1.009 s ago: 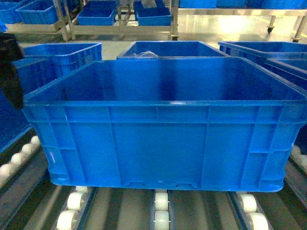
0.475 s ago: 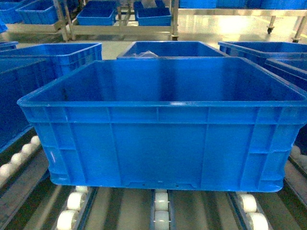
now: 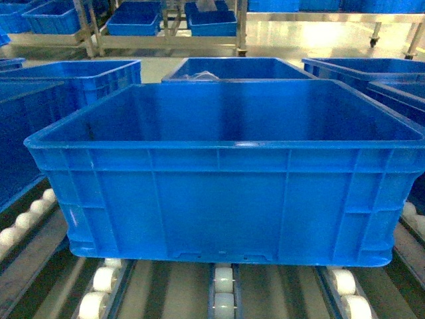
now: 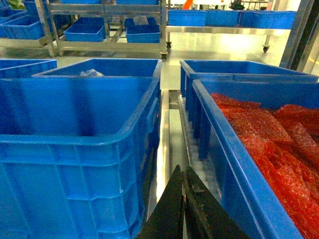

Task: Place box next to blue box on left shelf

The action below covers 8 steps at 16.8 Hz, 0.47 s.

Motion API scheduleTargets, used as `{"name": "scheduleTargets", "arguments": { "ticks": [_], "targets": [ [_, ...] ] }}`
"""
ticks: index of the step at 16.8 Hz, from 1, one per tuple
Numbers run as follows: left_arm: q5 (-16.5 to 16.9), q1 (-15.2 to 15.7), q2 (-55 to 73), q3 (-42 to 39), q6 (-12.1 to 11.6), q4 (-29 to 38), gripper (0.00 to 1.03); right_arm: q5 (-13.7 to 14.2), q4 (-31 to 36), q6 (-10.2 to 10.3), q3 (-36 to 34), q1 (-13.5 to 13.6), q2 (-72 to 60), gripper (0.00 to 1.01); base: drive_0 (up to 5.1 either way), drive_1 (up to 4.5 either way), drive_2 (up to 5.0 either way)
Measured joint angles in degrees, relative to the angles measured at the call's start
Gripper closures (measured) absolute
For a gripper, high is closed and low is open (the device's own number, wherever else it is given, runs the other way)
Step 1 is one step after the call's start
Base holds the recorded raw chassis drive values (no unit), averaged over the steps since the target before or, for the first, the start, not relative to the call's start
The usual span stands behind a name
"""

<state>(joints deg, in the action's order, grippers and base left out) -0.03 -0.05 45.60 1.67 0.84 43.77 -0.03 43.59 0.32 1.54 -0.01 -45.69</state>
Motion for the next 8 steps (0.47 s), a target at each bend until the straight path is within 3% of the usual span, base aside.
{"name": "scheduleTargets", "arguments": {
  "ticks": [8],
  "targets": [
    [0.0,0.0,-19.6,-0.8,0.0,-18.0,1.02,0.0,-17.5,0.0,-0.8,0.0,19.5,0.99,0.0,0.0,0.0]
  ]
}}
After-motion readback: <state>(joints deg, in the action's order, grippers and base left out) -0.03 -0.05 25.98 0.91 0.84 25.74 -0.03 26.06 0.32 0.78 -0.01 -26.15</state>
